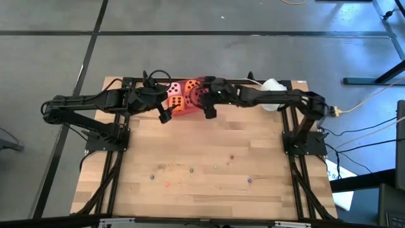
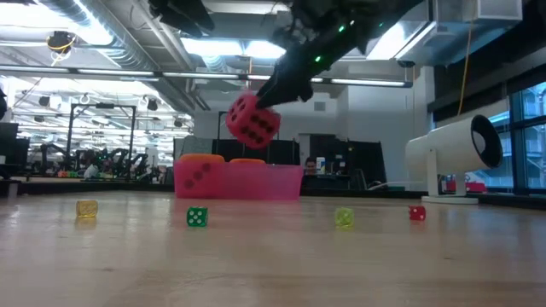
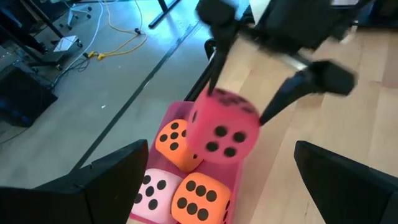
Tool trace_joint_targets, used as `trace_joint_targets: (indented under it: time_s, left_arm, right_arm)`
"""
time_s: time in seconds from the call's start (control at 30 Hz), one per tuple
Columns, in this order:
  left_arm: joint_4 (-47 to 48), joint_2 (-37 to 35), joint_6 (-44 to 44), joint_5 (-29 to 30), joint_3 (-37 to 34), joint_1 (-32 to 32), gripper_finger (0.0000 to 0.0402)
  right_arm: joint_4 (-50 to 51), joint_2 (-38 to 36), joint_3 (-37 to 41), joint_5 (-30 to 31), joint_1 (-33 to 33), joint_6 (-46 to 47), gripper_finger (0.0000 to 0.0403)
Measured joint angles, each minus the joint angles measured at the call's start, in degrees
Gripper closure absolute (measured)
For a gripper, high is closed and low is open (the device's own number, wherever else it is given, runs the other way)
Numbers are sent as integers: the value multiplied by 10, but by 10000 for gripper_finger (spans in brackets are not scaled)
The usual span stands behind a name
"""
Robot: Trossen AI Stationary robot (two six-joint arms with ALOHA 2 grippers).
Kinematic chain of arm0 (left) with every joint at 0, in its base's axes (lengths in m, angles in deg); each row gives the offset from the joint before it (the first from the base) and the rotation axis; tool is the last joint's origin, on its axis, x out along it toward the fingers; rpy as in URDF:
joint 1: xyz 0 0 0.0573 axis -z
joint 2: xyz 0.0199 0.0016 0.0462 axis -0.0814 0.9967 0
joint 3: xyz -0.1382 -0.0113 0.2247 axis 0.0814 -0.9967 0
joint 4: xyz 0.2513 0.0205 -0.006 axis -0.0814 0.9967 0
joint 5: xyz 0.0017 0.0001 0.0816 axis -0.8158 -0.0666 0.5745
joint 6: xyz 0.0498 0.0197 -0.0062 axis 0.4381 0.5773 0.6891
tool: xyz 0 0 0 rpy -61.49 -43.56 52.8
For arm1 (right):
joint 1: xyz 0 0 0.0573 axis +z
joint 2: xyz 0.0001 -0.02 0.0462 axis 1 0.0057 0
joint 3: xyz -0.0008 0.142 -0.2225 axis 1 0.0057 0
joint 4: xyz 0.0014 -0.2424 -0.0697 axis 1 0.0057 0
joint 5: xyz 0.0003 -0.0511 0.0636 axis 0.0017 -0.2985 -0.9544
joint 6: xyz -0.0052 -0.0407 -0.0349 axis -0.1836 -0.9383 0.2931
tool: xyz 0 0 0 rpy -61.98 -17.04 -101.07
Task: Pick & Place Dice
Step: Put the large red die into the red bin
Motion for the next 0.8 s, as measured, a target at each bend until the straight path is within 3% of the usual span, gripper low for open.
trace_joint_targets:
  time_s: [0.27,0.37,0.6,0.7,0.8]
  left_arm:
    - [2,0,0,-20,0,0,2]
    - [3,0,0,-32,0,0,2]
    - [3,0,0,-34,0,0,2]
    - [3,0,0,-34,0,0,2]
    - [4,0,0,-34,0,0,2]
  right_arm:
    - [15,64,-46,-19,-34,51,58]
    - [20,69,-47,-49,-39,59,64]
    - [24,68,-47,-40,-43,56,67]
    - [15,67,-47,8,-37,38,68]
    - [0,65,-48,109,-30,10,78]
